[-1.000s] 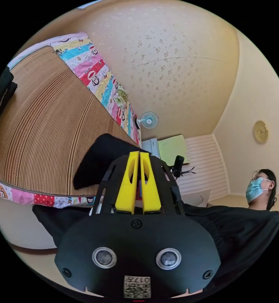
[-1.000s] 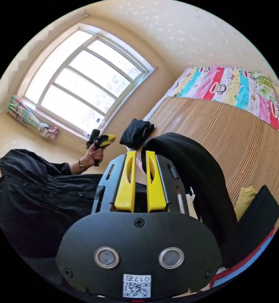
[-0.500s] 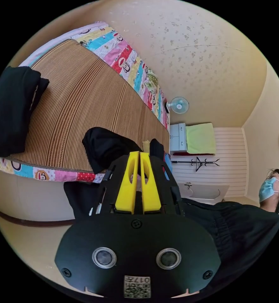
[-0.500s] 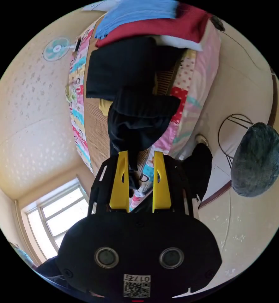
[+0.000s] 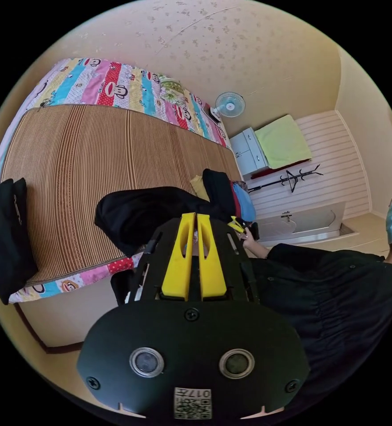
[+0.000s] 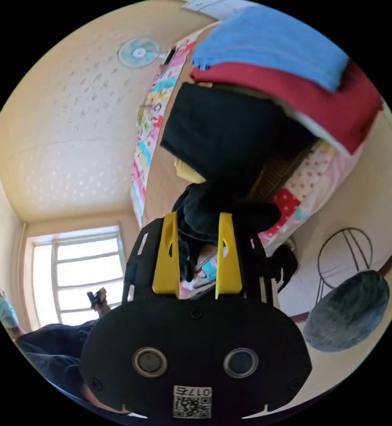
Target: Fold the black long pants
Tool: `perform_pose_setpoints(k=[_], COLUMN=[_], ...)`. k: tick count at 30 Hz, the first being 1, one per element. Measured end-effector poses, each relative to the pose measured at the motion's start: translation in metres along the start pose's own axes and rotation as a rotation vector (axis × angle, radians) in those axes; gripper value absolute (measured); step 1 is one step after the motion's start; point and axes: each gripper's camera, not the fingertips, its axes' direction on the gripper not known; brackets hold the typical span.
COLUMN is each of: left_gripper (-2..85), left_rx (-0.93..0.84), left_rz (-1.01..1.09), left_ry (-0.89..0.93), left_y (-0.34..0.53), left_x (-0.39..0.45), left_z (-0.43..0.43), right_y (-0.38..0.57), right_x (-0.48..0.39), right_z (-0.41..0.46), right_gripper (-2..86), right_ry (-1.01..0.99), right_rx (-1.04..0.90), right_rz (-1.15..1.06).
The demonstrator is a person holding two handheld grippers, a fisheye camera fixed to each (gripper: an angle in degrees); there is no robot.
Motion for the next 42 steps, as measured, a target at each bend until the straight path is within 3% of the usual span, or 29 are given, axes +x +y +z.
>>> perform_pose_setpoints(k=[1, 6, 7, 9, 11, 16, 20, 22, 25, 28, 33, 38, 42], left_gripper=[-0.8, 0.8, 2.1, 5.1, 7.7, 7.9, 7.9, 7.9, 7.8, 7.8, 7.8, 7.8, 7.8], left_rx=[-0.003, 0.031, 0.021, -0.015, -0.047, 0.049, 0.139, 0.167, 0.189, 0.217, 0.217, 0.2, 0.222], left_rz=[0.005, 0.117, 0.176, 0.28, 0.416, 0.447, 0.375, 0.293, 0.128, 0.01, -0.082, -0.079, -0.084], left_ry=[0.014, 0.071, 0.062, 0.059, 0.034, 0.159, 0.131, 0.109, 0.162, 0.169, 0.06, -0.078, -0.119], left_y=[-0.003, -0.024, -0.032, -0.046, -0.06, -0.063, -0.035, -0.022, -0.001, 0.018, 0.027, 0.019, 0.022], left_x=[0.004, 0.037, 0.055, 0.086, 0.126, 0.149, 0.119, 0.096, 0.057, 0.038, 0.037, 0.052, 0.059], left_z=[0.009, 0.042, 0.054, 0.078, 0.108, 0.122, 0.108, 0.106, 0.107, 0.107, 0.094, 0.076, 0.075], right_y=[-0.003, 0.021, 0.032, 0.043, 0.035, -0.003, 0.01, 0.011, 0.002, -0.005, 0.005, 0.007, 0.024], right_x=[-0.002, -0.123, -0.159, -0.208, -0.248, -0.3, -0.269, -0.215, -0.15, -0.056, 0.002, 0.063, 0.101], right_z=[0.006, 0.046, 0.045, 0.032, 0.031, 0.083, 0.131, 0.162, 0.16, 0.139, 0.136, 0.151, 0.141], right_gripper=[9.7, 2.8, 2.0, 1.5, 1.3, 3.2, 7.0, 9.0, 8.9, 9.2, 10.2, 10.9, 6.3], right_ry=[-0.03, -0.345, -0.654, -0.967, -0.87, 0.055, 0.556, 0.772, 0.682, 0.351, 0.527, 0.321, -0.011], right_rx=[-0.037, -0.234, -0.257, -0.138, -0.089, -0.31, -0.43, -0.494, -0.414, -0.248, -0.09, -0.153, -0.111], right_rz=[-0.007, -0.504, -0.666, -0.827, -0.833, -0.733, -0.727, -0.606, -0.334, 0.012, 0.063, 0.11, 0.122])
